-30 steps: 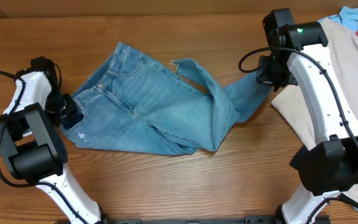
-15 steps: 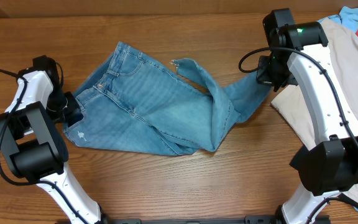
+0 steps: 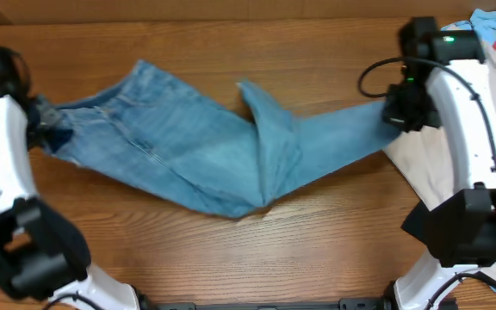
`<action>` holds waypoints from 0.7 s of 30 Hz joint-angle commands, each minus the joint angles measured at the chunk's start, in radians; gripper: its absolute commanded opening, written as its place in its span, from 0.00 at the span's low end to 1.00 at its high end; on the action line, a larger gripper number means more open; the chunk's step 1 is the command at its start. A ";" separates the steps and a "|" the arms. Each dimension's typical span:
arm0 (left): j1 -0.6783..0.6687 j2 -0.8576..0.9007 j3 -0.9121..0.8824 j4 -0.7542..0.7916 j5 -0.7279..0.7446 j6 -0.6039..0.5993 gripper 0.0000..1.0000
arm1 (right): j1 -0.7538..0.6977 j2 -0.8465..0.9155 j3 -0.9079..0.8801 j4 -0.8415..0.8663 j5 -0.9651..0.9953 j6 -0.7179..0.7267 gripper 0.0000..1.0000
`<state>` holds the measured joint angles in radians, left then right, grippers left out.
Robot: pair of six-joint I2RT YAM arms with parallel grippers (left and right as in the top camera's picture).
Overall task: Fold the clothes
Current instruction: 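Stretch the jeans between both grippers, pulling left and right apart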
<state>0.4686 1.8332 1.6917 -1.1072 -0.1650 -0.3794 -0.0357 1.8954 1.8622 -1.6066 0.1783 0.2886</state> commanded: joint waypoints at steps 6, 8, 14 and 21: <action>0.043 0.009 -0.007 -0.093 -0.082 -0.104 0.04 | -0.127 -0.003 0.003 -0.058 0.045 0.003 0.04; 0.043 0.009 -0.014 -0.117 -0.082 -0.119 0.04 | -0.127 -0.003 0.003 -0.064 0.045 0.003 0.04; 0.043 0.009 -0.033 -0.134 -0.082 -0.119 0.04 | -0.127 -0.003 0.003 -0.088 0.019 -0.009 0.04; 0.056 0.005 -0.033 -0.050 -0.078 -0.148 0.04 | -0.132 -0.002 -0.016 -0.082 -0.001 -0.034 0.06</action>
<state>0.4984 1.8397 1.6550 -1.2022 -0.1764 -0.4805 -0.1490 1.8954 1.8523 -1.6958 0.1303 0.2661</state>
